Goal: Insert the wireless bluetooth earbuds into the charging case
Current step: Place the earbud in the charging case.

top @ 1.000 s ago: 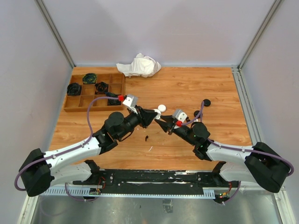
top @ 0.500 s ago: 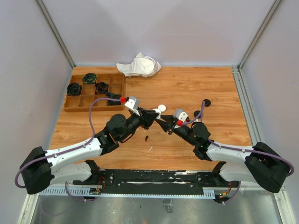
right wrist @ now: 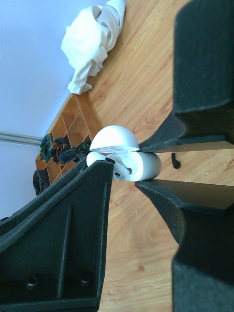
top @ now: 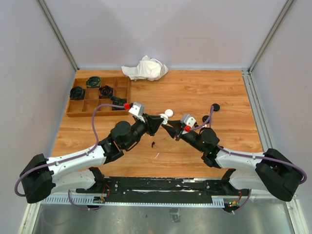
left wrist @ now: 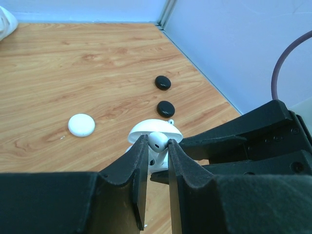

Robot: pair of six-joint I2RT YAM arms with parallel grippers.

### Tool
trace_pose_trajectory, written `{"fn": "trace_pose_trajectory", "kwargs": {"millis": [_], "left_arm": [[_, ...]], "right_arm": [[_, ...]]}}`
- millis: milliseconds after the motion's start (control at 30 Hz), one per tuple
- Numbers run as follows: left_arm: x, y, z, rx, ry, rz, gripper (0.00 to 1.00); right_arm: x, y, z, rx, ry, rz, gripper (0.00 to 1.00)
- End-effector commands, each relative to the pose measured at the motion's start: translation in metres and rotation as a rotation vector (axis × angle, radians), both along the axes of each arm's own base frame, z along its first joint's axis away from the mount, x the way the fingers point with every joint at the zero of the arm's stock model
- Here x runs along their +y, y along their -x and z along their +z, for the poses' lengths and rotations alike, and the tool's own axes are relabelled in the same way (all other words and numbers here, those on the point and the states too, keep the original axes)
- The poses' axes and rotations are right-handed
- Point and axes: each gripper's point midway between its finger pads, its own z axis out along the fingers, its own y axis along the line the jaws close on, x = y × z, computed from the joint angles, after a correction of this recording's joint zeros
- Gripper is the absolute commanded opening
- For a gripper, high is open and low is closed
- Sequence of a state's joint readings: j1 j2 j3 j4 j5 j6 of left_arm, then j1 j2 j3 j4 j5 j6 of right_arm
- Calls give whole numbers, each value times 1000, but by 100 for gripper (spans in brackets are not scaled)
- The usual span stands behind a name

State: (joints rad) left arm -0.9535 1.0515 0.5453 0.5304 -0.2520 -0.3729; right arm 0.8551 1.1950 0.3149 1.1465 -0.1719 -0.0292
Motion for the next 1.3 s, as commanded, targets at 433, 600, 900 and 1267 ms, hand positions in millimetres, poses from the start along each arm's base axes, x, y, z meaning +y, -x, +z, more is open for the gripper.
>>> {"fn": "trace_pose_trajectory", "kwargs": {"millis": [433,600,900,1267], "left_arm": [[-2,9,-8,4,-19,-30,25],[-2,10,-9,28,1,-27,26],[-1,11,-15,67,16,-11,27],[-1,13,-20,118,34,4,28]], "right_arm": [[0,7,26,-64,-75,15,12],[-1,8,27,-68,-77,11,12],[-3,8,28,-71,-79,6,12],[-5,6,27,-71,-87,-9,12]]}}
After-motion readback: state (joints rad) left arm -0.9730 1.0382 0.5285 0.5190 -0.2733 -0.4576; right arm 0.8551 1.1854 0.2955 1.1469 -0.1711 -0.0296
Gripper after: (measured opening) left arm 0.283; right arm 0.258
